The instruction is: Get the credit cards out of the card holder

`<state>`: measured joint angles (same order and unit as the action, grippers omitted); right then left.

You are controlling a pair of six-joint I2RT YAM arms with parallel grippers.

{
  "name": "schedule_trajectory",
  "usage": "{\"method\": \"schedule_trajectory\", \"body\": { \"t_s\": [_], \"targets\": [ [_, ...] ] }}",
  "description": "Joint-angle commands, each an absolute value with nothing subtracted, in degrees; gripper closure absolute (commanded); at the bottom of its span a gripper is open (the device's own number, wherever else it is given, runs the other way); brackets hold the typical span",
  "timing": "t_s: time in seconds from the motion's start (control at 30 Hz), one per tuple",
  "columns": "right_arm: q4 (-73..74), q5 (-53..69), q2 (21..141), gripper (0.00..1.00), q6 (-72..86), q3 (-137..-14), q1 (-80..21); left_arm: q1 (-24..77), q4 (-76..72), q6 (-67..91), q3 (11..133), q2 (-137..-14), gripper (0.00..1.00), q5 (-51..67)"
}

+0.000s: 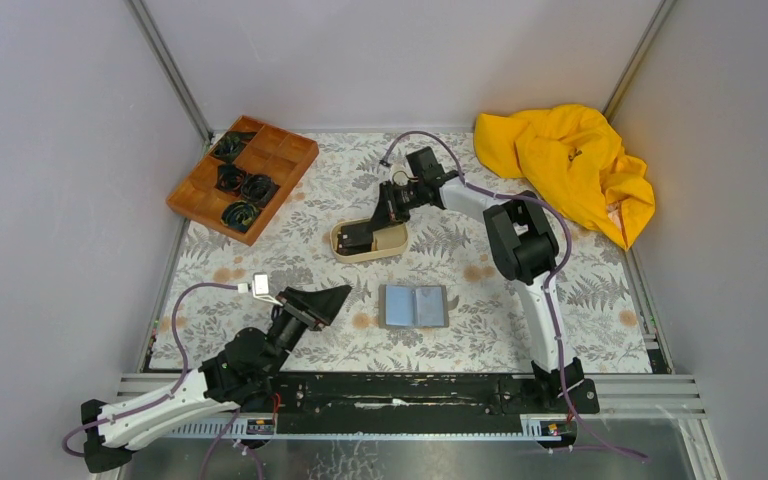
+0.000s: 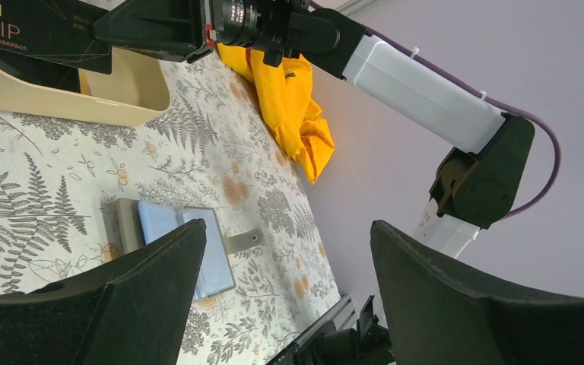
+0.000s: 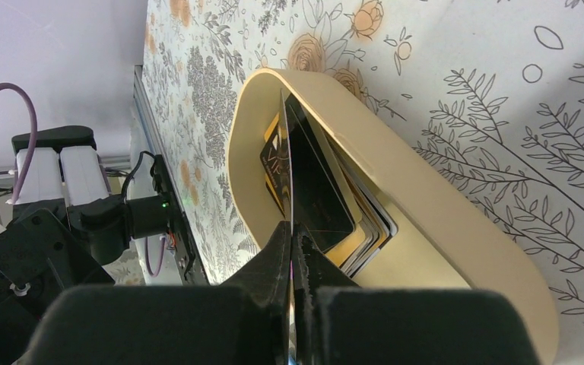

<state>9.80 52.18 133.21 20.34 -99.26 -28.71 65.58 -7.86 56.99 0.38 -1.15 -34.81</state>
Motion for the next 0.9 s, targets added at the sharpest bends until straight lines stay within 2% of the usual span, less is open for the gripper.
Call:
{"method": "schedule_trajectory", "body": {
  "t_s": [0.0,0.4,0.5,0.57,0.7,0.87],
  "targets": [
    [9.0,53.9,133.5,1.0,20.0,-100.1,-28.9,65.6,-6.3,55.9,-1.3,-0.5,0.14,-36.9],
    [9.6,53.6,135.7,1.0,20.6,-101.9,-30.4,65.6,-5.3,55.6,-1.3,0.2,0.14,-36.6],
    [10.0,53.2,135.4,0.75,20.5,-102.0,-30.4,65.6,-5.3,55.5,-1.5,0.3,0.14,-36.5],
    [10.1,52.8,134.5,0.64,20.1,-101.5,-30.4,65.6,-5.1,55.5,-1.5,0.3,0.14,-36.4],
    [10.5,49.9,131.6,0.58,18.9,-99.8,-30.4,65.6,-4.9,55.5,-1.4,0.2,0.15,-36.5],
    [11.6,45.8,126.7,0.58,17.0,-97.4,-30.3,65.6,-4.9,55.4,-1.2,0.2,0.14,-36.3]
  ]
}}
